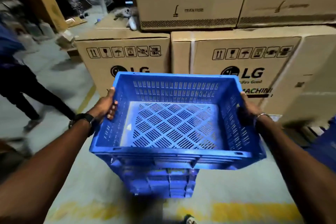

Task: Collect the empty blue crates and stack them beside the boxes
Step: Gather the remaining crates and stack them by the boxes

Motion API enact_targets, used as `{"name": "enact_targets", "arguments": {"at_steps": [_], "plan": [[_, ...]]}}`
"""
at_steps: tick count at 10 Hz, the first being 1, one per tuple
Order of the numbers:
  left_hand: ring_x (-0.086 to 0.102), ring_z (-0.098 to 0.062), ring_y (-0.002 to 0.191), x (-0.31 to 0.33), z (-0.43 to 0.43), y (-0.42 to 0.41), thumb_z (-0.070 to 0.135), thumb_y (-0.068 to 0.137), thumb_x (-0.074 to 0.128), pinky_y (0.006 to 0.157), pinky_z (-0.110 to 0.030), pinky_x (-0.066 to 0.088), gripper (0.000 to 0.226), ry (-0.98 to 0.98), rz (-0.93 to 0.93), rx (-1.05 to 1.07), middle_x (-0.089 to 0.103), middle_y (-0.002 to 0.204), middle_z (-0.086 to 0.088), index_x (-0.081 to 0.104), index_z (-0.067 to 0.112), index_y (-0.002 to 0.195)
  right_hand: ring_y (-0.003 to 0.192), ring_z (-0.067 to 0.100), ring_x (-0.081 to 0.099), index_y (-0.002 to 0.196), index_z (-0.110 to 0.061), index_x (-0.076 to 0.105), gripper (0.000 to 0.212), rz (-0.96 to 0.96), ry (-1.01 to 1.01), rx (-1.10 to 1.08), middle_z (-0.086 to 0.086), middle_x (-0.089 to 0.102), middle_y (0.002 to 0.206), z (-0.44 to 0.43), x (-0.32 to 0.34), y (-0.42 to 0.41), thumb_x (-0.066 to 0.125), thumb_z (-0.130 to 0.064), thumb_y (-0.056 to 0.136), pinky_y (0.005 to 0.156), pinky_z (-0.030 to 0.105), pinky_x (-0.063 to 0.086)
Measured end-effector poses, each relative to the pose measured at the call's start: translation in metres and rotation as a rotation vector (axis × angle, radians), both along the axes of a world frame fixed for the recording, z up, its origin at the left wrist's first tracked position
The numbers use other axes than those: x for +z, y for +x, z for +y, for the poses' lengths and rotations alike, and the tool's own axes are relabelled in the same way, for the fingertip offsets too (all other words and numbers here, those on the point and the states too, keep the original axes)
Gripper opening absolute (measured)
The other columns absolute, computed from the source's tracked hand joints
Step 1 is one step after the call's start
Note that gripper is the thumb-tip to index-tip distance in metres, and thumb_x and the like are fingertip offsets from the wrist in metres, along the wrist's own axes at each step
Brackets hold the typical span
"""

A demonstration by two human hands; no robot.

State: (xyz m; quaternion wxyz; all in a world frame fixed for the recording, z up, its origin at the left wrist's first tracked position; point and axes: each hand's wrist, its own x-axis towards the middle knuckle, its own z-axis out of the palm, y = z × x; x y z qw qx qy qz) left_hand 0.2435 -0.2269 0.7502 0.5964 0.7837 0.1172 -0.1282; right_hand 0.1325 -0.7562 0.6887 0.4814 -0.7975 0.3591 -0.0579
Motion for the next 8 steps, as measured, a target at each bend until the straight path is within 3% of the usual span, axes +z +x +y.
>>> {"name": "enact_targets", "arguments": {"at_steps": [1, 2, 3, 4, 5, 7, 8], "plan": [[0.023, -0.008, 0.032, -0.019, 0.019, 0.032, 0.074, 0.097, 0.035, 0.034, -0.014, 0.023, 0.061, 0.041, -0.003, 0.073, 0.033, 0.044, 0.009, 0.044, 0.016, 0.077, 0.072, 0.009, 0.048, 0.077, -0.029, 0.048, 0.097, 0.077, 0.063, 0.079, 0.0, 0.056, 0.095, -0.001, -0.039, 0.075, 0.026, -0.11, 0.028, 0.069, 0.017, 0.038], [0.022, -0.009, 0.031, -0.039, 0.029, 0.06, 0.074, 0.097, 0.036, 0.034, -0.013, 0.022, 0.062, 0.052, 0.019, 0.107, 0.032, 0.047, 0.007, 0.044, 0.016, 0.076, 0.061, 0.005, 0.042, 0.07, -0.029, 0.043, 0.095, 0.054, 0.131, 0.137, -0.003, 0.051, 0.076, 0.038, -0.022, 0.088, 0.018, -0.11, 0.027, 0.058, 0.018, 0.036], [0.022, -0.009, 0.029, -0.058, 0.035, 0.074, 0.073, 0.097, 0.035, 0.034, -0.013, 0.021, 0.062, 0.07, 0.067, 0.14, 0.033, 0.045, 0.006, 0.044, 0.016, 0.075, 0.031, 0.013, 0.038, 0.057, -0.019, 0.046, 0.075, 0.077, 0.223, 0.074, -0.001, 0.045, 0.044, 0.081, -0.003, 0.092, 0.033, -0.091, 0.073, 0.036, 0.017, 0.03], [0.024, -0.01, 0.029, -0.07, 0.036, 0.086, 0.068, 0.1, 0.037, 0.034, -0.014, 0.021, 0.061, 0.108, 0.077, 0.18, 0.034, 0.045, 0.005, 0.045, 0.015, 0.072, 0.031, 0.016, 0.039, 0.058, -0.014, 0.05, 0.073, 0.078, 0.268, -0.007, 0.004, 0.048, 0.045, 0.094, -0.013, 0.105, 0.041, -0.082, 0.081, 0.038, 0.019, 0.033], [0.024, -0.011, 0.03, -0.085, 0.038, 0.101, 0.069, 0.1, 0.036, 0.035, -0.016, 0.02, 0.061, 0.1, 0.104, 0.133, 0.033, 0.046, 0.005, 0.044, 0.015, 0.073, 0.041, 0.02, 0.045, 0.064, -0.011, 0.056, 0.08, 0.108, 0.249, -0.062, 0.007, 0.055, 0.055, 0.099, -0.026, 0.11, 0.042, -0.089, 0.073, 0.043, 0.024, 0.037], [0.027, -0.013, 0.033, -0.115, 0.045, 0.13, 0.075, 0.096, 0.035, 0.039, -0.02, 0.023, 0.065, 0.115, 0.152, 0.049, 0.036, 0.048, 0.004, 0.047, 0.015, 0.074, 0.025, 0.014, 0.035, 0.06, -0.014, 0.049, 0.068, 0.13, 0.283, -0.14, -0.002, 0.044, 0.036, 0.112, -0.047, 0.114, 0.041, -0.076, 0.087, 0.035, 0.017, 0.033], [0.03, -0.013, 0.036, -0.13, 0.05, 0.14, 0.075, 0.096, 0.036, 0.04, -0.022, 0.026, 0.065, 0.117, 0.157, 0.024, 0.038, 0.053, 0.002, 0.049, 0.015, 0.074, 0.027, 0.014, 0.034, 0.061, -0.014, 0.049, 0.067, 0.137, 0.295, -0.15, 0.001, 0.044, 0.044, 0.119, -0.053, 0.117, 0.042, -0.075, 0.088, 0.035, 0.017, 0.031]]}}
